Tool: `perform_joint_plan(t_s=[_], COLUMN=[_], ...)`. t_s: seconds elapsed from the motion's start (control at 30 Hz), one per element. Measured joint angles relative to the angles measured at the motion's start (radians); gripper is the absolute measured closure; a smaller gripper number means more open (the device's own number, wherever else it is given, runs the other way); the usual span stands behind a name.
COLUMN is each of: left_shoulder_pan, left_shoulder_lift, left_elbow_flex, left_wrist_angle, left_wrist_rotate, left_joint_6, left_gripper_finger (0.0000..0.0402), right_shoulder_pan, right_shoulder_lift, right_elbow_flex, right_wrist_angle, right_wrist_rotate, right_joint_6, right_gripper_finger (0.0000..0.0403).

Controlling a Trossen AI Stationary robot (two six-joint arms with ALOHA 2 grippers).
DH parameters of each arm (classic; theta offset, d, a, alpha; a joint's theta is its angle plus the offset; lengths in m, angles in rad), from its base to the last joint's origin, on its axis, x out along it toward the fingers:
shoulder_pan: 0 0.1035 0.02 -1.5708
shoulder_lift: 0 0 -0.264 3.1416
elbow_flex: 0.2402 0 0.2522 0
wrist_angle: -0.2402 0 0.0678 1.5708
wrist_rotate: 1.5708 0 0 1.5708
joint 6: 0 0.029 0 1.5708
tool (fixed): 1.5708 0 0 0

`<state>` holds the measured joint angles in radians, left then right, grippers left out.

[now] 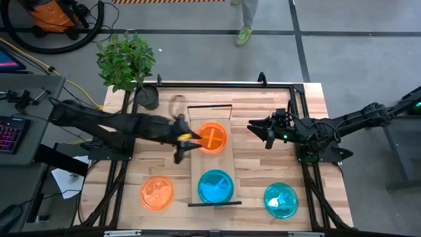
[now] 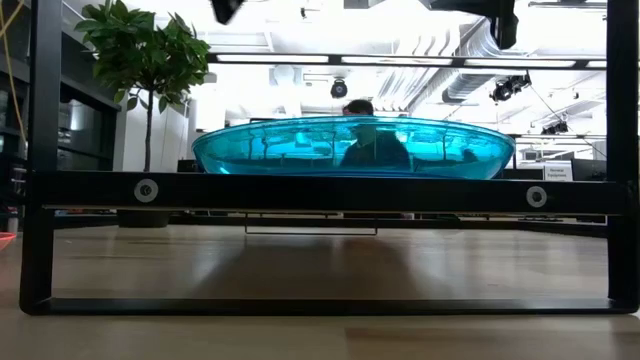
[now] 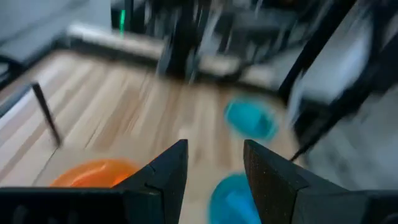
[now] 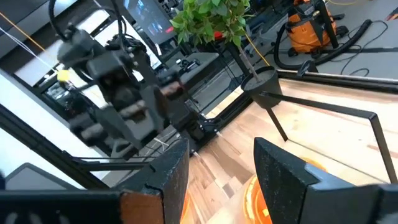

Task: Place and stack plates onto a shelf
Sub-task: Stack the blue transparent plate on the blue transparent plate

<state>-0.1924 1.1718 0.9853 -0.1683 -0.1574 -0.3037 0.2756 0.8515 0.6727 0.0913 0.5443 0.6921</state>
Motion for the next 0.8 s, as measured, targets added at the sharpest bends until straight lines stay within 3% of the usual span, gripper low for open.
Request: perform_joint_plan(t_s=[0.13,0.3,0.67,0.8], left_shoulder_pan=[-0.045,-0.088,-0.092,-0.092], left_shoulder_lift=[-0.183,-0.323,-0.376,-0.375], left_elbow_flex=[-0.248,-0.454,-0.501,-0.501], left_wrist_angle=[0.275,0.451,0.459,0.459], left_wrist_rotate=[-0.075,-0.167,-0.196,-0.199], left_joint_6=[-0.1,-0.172,-0.133,-0.141], left_gripper_finger=[0.0254,0.0254,0.0254,0.0254], right_shoulder_pan=[0.0,0.0,-0.001,-0.005], right_shoulder_lift=[0.0,0.0,0.0,0.004], right_elbow_flex=[0.0,0.0,0.0,0.0], right_wrist_angle=[-0.003,-0.004,-0.021,-0.212], right_wrist_rotate=[-0.002,-0.002,-0.019,-0.249], right_joint_6=[0.007,0.007,0.057,0.272], right_gripper_finger=[0.024,0.024,0.024,0.024])
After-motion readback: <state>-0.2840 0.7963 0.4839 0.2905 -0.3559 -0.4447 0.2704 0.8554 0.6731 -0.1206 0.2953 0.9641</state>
